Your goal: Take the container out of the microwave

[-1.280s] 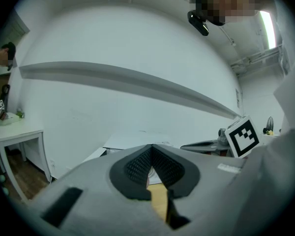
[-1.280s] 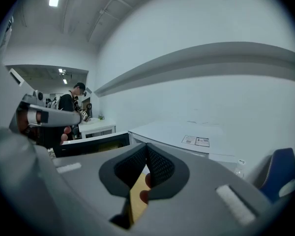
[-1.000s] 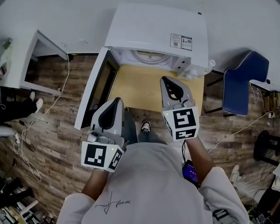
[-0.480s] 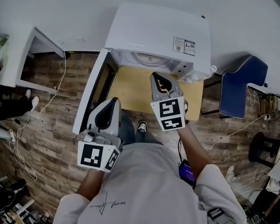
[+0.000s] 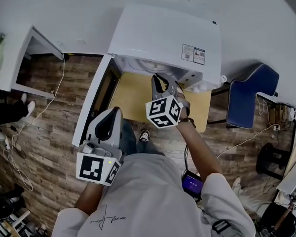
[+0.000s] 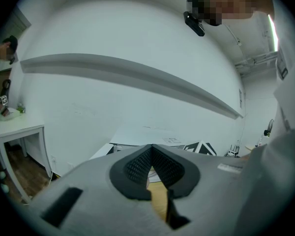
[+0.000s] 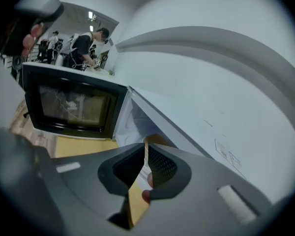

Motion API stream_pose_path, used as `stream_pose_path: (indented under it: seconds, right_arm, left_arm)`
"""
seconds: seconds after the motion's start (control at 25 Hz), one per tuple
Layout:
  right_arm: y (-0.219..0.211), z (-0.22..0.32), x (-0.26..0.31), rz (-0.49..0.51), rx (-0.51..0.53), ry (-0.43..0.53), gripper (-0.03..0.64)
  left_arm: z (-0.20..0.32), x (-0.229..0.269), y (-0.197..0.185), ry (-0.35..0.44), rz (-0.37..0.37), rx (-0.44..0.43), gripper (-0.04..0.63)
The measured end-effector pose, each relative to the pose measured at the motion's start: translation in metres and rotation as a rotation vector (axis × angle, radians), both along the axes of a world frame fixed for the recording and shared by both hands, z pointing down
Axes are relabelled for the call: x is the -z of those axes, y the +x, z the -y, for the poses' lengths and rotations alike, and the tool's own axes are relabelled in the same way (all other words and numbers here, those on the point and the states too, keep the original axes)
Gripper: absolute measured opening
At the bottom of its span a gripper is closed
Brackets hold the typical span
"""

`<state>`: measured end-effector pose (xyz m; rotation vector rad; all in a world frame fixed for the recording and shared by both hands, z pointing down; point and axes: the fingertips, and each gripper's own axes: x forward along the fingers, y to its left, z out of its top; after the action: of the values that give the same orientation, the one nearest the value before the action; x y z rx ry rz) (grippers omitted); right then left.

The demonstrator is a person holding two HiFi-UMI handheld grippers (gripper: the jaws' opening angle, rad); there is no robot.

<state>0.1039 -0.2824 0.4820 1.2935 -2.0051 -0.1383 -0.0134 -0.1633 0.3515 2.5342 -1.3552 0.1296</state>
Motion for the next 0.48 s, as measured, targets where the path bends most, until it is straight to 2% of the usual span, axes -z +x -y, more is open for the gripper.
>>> stream_pose_path:
  seconds: [0.2,0.48]
  right_arm:
    - [0.003,0.024,-0.028,-0.12,-0.006,-0.025,0.037]
    - [-0.003,0.047,-0.059,-0.278,0.026,-0.03,0.037]
  left_arm:
    - [0.001,-0.001,-0.008,0.007,0.021,0.003,-0.002]
    - [0.007,-0.005,-0.021,-0.01,0.013,0.02,-0.002]
